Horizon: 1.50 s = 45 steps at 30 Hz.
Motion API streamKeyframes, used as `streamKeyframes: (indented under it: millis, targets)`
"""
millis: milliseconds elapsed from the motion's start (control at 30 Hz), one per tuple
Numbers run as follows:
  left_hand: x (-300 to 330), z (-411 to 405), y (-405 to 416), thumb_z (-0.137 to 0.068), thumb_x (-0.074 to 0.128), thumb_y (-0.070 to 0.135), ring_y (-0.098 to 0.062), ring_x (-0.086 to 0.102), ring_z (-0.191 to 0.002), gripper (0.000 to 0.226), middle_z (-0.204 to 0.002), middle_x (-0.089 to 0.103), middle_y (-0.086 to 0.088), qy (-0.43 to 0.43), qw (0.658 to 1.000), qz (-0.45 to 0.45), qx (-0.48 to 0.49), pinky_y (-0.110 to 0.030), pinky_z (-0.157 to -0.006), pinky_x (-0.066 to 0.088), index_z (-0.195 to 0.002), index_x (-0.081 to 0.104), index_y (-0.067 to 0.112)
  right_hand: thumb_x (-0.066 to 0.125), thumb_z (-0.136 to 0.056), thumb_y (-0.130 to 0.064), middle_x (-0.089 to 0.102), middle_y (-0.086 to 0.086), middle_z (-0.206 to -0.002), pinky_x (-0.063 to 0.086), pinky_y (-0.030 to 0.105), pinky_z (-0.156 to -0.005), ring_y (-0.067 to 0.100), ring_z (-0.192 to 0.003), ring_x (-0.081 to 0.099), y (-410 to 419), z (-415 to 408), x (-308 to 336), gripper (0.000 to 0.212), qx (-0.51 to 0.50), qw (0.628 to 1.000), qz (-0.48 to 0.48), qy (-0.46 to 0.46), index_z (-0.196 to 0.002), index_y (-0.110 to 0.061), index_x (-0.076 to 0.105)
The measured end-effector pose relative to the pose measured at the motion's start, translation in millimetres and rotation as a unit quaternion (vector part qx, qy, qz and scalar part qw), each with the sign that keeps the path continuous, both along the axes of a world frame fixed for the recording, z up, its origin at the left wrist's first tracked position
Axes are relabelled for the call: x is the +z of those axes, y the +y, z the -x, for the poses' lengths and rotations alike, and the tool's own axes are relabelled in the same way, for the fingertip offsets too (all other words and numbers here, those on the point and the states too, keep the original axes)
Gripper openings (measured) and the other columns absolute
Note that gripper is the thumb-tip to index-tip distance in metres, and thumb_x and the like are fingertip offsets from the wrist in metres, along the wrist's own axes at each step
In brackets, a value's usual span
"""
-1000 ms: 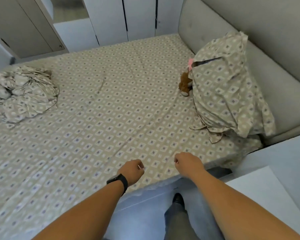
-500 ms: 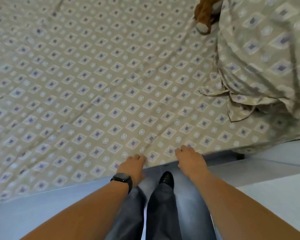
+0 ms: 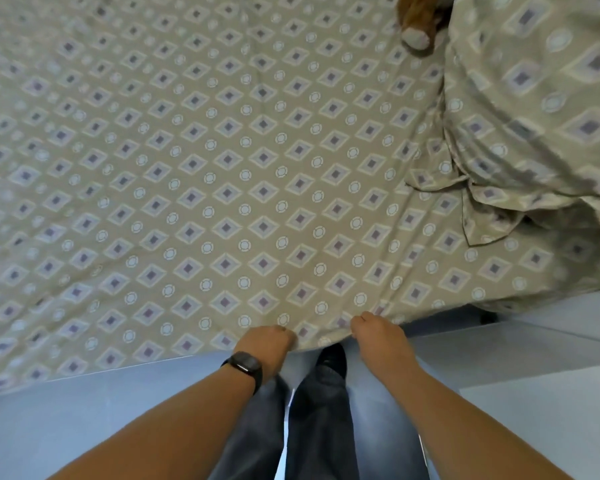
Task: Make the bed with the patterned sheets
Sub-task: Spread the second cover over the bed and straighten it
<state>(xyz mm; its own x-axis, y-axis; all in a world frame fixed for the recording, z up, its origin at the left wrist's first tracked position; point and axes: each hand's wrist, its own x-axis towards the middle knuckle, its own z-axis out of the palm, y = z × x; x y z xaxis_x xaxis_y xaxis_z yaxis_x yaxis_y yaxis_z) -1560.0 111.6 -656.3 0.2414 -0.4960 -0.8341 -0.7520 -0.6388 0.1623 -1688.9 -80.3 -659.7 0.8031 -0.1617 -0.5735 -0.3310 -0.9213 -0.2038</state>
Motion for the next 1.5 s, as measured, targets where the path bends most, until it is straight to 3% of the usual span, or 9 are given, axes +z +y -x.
streamKeyframes:
  millis: [67, 133, 333, 500, 633, 867, 1000, 1167, 1500]
  targets:
    - [-4.3, -5.1, -2.0, -0.097, 0.051, 0.019, -0.033, 0.062, -0.11, 0.031, -0.125, 0.064, -0.009, 0.026, 1.0, -0.002, 0.007, -0.04, -0.09, 0.052, -0.127, 0.06, 0.021, 0.05, -0.103, -0.022, 0.064, 0.006, -0.112, 0.046, 0.035, -0.078, 0.026, -0.103, 0.061, 0.0, 0.4, -4.1, 0.018, 0.006, 0.999, -0.019, 0.043, -0.115, -0.013, 0.062]
    - [-1.4, -6.4, 6.9, -0.098, 0.052, 0.03, -0.03, 0.058, -0.12, 0.045, -0.136, 0.059, -0.004, 0.067, 0.997, -0.003, 0.031, -0.04, -0.098, 0.049, -0.143, 0.052, 0.028, 0.043, -0.106, -0.031, 0.064, 0.004, -0.119, 0.047, 0.035, -0.085, 0.025, -0.11, 0.06, 8.4, 7.6, -0.3, 0.029, -0.013, 0.998, -0.045, 0.037, -0.125, -0.016, 0.06]
    - [27.6, -2.2, 50.8, -0.098, 0.05, 0.025, -0.028, 0.057, -0.12, 0.041, -0.139, 0.057, -0.003, 0.114, 0.964, 0.01, 0.239, -0.038, -0.101, 0.048, -0.14, 0.053, 0.028, 0.038, -0.107, -0.031, 0.055, -0.002, -0.123, 0.046, 0.032, -0.079, 0.021, -0.11, 0.058, 51.5, 1.0, 29.8, 0.028, -0.049, 0.996, -0.067, 0.028, -0.127, -0.02, 0.053]
    - [116.8, -19.0, 119.6, -0.099, 0.05, 0.024, -0.028, 0.057, -0.12, 0.034, -0.137, 0.059, -0.005, 0.108, 0.936, 0.035, 0.332, -0.039, -0.104, 0.047, -0.132, 0.059, 0.027, 0.038, -0.106, -0.029, 0.05, 0.0, -0.128, 0.047, 0.034, -0.079, 0.024, -0.11, 0.057, 115.7, -49.3, 134.8, 0.029, -0.03, 0.995, -0.083, 0.049, -0.131, -0.021, 0.049]
    - [206.4, -54.3, 183.0, -0.099, 0.052, 0.023, -0.03, 0.059, -0.115, 0.031, -0.136, 0.06, -0.007, 0.087, 0.931, 0.084, 0.345, -0.04, -0.097, 0.05, -0.128, 0.062, 0.025, 0.042, -0.103, -0.028, 0.055, 0.001, -0.129, 0.05, 0.041, -0.09, 0.025, -0.109, 0.058, 175.1, -108.4, 235.9, 0.03, -0.01, 0.996, -0.085, 0.029, -0.13, -0.022, 0.055]
    - [323.9, -63.7, 374.8, -0.101, 0.051, 0.022, -0.029, 0.059, -0.115, 0.028, -0.134, 0.06, -0.007, 0.033, 0.925, 0.139, 0.351, -0.043, -0.1, 0.049, -0.126, 0.064, 0.02, 0.046, -0.099, -0.026, 0.063, 0.0, -0.124, 0.051, 0.036, -0.083, 0.023, -0.102, 0.062, 363.6, -150.6, 348.6, 0.031, 0.012, 0.999, -0.044, -0.014, -0.127, -0.022, 0.06]
    - [356.4, -80.3, 460.9, -0.099, 0.053, 0.022, -0.028, 0.059, -0.116, 0.026, -0.137, 0.059, -0.006, -0.005, 0.927, 0.115, 0.357, -0.043, -0.101, 0.049, -0.122, 0.065, 0.022, 0.046, -0.099, -0.022, 0.065, 0.001, -0.118, 0.053, 0.039, -0.086, 0.023, -0.1, 0.062, 444.1, -154.2, 368.0, 0.027, 0.046, 0.998, -0.038, 0.019, -0.121, -0.02, 0.062]
    - [378.7, -98.4, 499.0, -0.097, 0.053, 0.02, -0.027, 0.059, -0.114, 0.029, -0.136, 0.059, -0.006, -0.02, 0.924, 0.116, 0.365, -0.042, -0.1, 0.05, -0.123, 0.065, 0.023, 0.045, -0.097, -0.018, 0.062, -0.003, -0.097, 0.049, 0.033, -0.072, 0.021, -0.084, 0.061, 481.8, -169.2, 369.9, 0.013, 0.07, 0.996, -0.022, 0.053, -0.098, -0.022, 0.057]
    - [389.4, -181.4, 529.7, -0.095, 0.049, 0.019, -0.025, 0.062, -0.107, 0.034, -0.13, 0.062, -0.003, -0.047, 0.942, 0.127, 0.305, -0.041, -0.094, 0.053, -0.125, 0.063, 0.028, 0.046, -0.097, -0.016, 0.065, 0.004, -0.105, 0.053, 0.036, -0.073, 0.024, -0.088, 0.064, 529.8, -270.1, 376.6, 0.02, 0.099, 0.994, 0.018, 0.045, -0.109, -0.017, 0.062]
